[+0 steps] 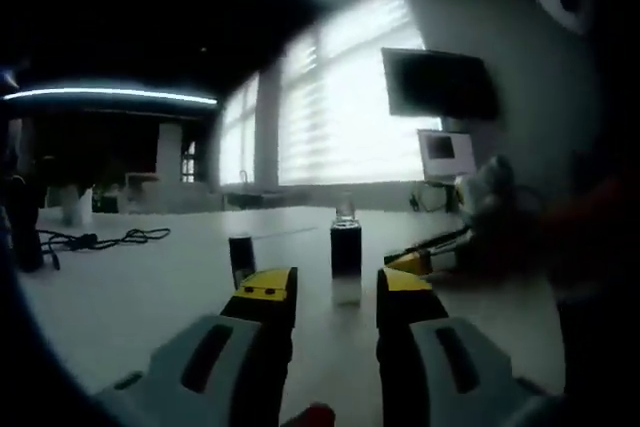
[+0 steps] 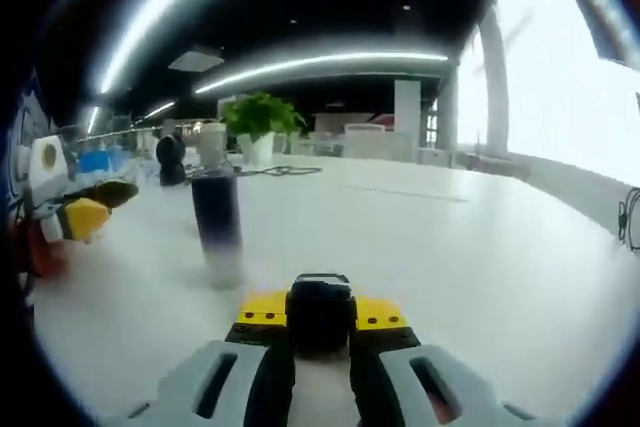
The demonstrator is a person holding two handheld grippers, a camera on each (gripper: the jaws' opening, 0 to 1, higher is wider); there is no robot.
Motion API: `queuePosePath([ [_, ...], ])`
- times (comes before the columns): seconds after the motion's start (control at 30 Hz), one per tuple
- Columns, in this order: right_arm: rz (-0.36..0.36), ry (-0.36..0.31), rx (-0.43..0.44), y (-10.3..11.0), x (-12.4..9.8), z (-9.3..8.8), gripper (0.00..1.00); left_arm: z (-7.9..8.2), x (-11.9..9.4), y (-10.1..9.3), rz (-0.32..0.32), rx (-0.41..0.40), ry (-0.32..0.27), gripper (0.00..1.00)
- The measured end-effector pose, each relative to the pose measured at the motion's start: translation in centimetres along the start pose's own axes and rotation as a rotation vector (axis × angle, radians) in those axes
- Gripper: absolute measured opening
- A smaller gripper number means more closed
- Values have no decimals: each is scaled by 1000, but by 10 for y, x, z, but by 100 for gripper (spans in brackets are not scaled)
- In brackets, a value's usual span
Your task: Pick up cosmetic bottle twist off cap place on table pick up cap screw tight cap place on table
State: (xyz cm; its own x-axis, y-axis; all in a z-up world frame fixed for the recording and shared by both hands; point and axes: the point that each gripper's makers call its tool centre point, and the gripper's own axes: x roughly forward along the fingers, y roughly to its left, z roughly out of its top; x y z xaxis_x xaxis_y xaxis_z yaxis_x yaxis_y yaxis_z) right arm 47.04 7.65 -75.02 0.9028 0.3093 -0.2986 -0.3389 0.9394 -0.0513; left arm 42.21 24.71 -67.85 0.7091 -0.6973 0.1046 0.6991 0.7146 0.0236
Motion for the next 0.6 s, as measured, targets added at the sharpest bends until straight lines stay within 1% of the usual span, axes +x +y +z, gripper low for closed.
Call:
queuePosePath([
  [0.1, 0, -5, 6, 0, -1, 0, 15, 1, 1, 4, 21, 4, -6, 27],
  [0.13, 1, -5, 7, -1, -2, 0, 15, 1, 2, 3, 12, -1, -6, 30],
  [0.17, 1, -5, 7, -1, -2, 0, 15, 3, 2, -1, -3, -10, -17, 29],
  [0.23, 6, -7, 8, 0, -4, 0, 15, 1, 1, -4, -9, 9, -6, 30],
  [0.27, 11, -19, 12, 0, -5, 2, 18, -1, 1, -7, -20, 16, 5, 30],
  [0.3, 16, -33, 35, 1, -6, 4, 22, -1, 1, -8, -21, 26, 8, 30],
  [0.33, 33, -51, 45, 3, -7, 7, 26, -1, 0, -8, -22, 28, 9, 30],
  [0.37, 61, -96, 59, 7, -11, 15, 31, -1, 0, -8, -23, 28, 10, 29],
  [0.4, 59, -127, 63, 6, -13, 21, 34, 0, 0, -8, -19, 30, 8, 29],
  [0.43, 65, -211, 40, 7, -20, 33, 35, 0, -1, -7, -12, 23, 8, 29],
  [0.47, 79, -249, 11, 9, -27, 38, 34, 0, -2, -5, 3, -3, 12, 30],
  [0.5, 103, -255, 21, 13, -31, 38, 34, 1, -4, -5, 0, 0, 11, 30],
  [0.53, 135, -278, 29, 18, -36, 41, 34, 2, -6, -5, 1, 0, 6, 30],
  [0.6, 134, -275, 37, 16, -39, 40, 35, 5, -7, -5, 1, -14, -6, 30],
])
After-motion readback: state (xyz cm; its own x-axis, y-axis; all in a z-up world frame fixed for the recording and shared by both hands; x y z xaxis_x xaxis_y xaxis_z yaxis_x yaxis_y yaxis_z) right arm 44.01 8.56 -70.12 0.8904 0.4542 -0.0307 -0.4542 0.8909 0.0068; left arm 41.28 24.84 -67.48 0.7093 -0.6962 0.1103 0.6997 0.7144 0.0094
